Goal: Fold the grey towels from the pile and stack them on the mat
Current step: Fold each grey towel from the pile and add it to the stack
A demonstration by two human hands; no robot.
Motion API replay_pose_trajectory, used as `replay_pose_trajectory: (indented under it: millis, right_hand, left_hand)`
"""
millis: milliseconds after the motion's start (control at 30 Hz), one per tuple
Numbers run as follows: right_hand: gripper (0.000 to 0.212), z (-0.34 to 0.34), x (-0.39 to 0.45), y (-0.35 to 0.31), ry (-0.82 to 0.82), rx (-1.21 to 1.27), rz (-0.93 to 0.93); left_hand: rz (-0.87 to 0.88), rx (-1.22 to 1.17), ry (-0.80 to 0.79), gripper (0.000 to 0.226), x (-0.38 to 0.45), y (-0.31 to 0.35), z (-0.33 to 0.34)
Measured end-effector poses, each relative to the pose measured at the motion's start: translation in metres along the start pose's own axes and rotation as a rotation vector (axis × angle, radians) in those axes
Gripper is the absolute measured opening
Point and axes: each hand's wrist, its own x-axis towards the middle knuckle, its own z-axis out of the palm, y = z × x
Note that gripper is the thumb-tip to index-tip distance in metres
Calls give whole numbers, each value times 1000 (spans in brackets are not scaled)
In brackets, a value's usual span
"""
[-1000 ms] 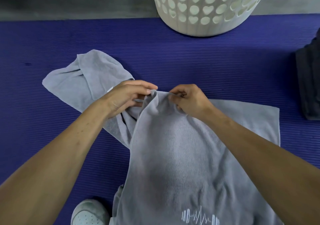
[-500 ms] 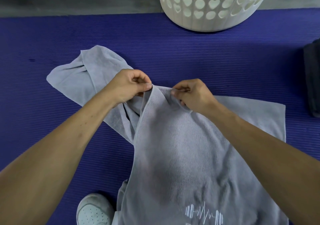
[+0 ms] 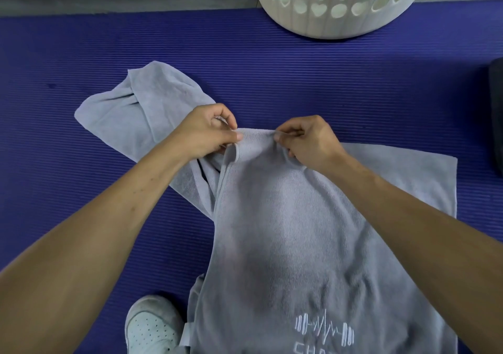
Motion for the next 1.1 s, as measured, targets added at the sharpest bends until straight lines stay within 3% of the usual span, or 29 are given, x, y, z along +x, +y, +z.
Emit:
replay_pose_trajectory:
  millis: [200, 300, 367, 433, 500, 567, 633, 900, 1100]
  right_hand:
    - [17, 5, 8, 0, 132, -1, -29]
    - [36, 7, 5, 2, 59, 29, -9]
    - [38, 6, -2, 3, 7, -27, -12]
    - [33, 4, -10, 3, 1, -116, -25]
    - [30, 1, -17, 4, 19, -124, -20]
    - [26, -1, -21, 6, 59, -85, -12]
    - [20, -1, -22, 6, 89, -51, -6]
    - [13, -13, -36, -5, 43, -126, -62]
    - [17, -47, -95, -57, -126, -433, -148]
  left_hand:
    - [55, -91, 280, 13, 3, -10, 11]
    - [17, -97, 409, 18, 5, -18, 18]
    - [-1, -20, 463, 14, -1, -16, 23]
    - [-57, 67, 437, 33, -6, -17, 30]
    - [-160, 115, 314, 48, -8, -19, 37]
    - [-183, 44, 279, 40, -7, -21, 40]
    - [-181, -111, 374, 17, -5, -22, 41]
    - [-17, -140, 504, 5, -20, -24, 34]
    - [45, -45, 170, 7, -64, 23, 19]
